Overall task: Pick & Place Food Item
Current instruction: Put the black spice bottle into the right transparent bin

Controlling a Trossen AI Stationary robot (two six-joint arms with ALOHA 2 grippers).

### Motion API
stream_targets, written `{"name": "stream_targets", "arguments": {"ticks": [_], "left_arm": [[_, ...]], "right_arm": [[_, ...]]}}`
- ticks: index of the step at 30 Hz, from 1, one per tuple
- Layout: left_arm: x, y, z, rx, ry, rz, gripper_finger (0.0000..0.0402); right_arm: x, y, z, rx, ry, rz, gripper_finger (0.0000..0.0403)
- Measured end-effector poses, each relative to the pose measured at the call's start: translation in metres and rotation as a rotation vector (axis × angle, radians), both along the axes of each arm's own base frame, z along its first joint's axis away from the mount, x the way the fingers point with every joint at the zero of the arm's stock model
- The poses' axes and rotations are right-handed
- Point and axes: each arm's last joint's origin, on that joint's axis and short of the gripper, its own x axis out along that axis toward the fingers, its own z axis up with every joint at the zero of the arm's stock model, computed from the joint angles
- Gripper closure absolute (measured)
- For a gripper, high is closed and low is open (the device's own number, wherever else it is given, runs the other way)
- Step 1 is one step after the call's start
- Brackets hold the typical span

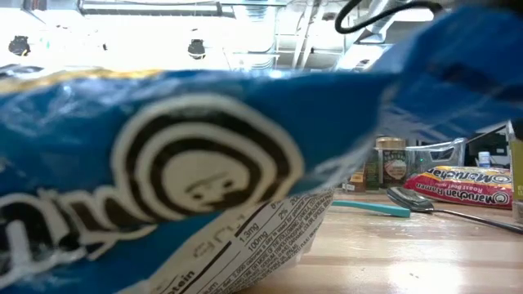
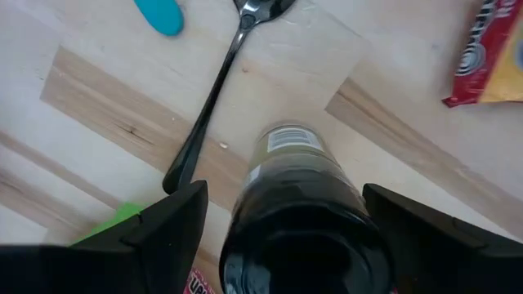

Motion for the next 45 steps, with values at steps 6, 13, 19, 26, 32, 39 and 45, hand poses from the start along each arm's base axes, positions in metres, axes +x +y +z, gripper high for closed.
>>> {"name": "stream_targets", "arguments": {"ticks": [6, 13, 19, 26, 32, 39, 45], "left_arm": [[0.0, 0.0001, 0.0, 0.0, 0.0, 0.001, 0.0402], [0.0, 0.0001, 0.0, 0.0, 0.0, 0.001, 0.0402], [0.0, 0.0, 0.0, 0.0, 0.0, 0.0, 0.0402], [0.0, 0.0, 0.0, 0.0, 0.0, 0.0, 0.0402], [0.0, 0.0, 0.0, 0.0, 0.0, 0.0, 0.0402], [0.0, 0.0, 0.0, 0.0, 0.0, 0.0, 0.0402], [0.0, 0.0, 0.0, 0.0, 0.0, 0.0, 0.0402]], "right_arm": [[-0.0001, -0.0003, -0.0019, 0.003, -0.004, -0.018, 0.0085], [-0.0005, -0.0006, -0.0019, -0.001, -0.002, -0.038, 0.0085], [-0.0001, -0.0005, -0.0018, 0.002, -0.008, -0.07, 0.0104], [-0.0004, -0.0007, -0.0019, 0.004, -0.006, -0.106, 0.0146], [-0.0013, -0.0013, -0.002, 0.002, 0.004, -0.123, 0.0197], [-0.0014, -0.0017, -0.002, 0.0, 0.007, -0.124, 0.0203], [-0.0023, -0.0022, -0.002, -0.006, 0.019, -0.104, 0.0166]]}}
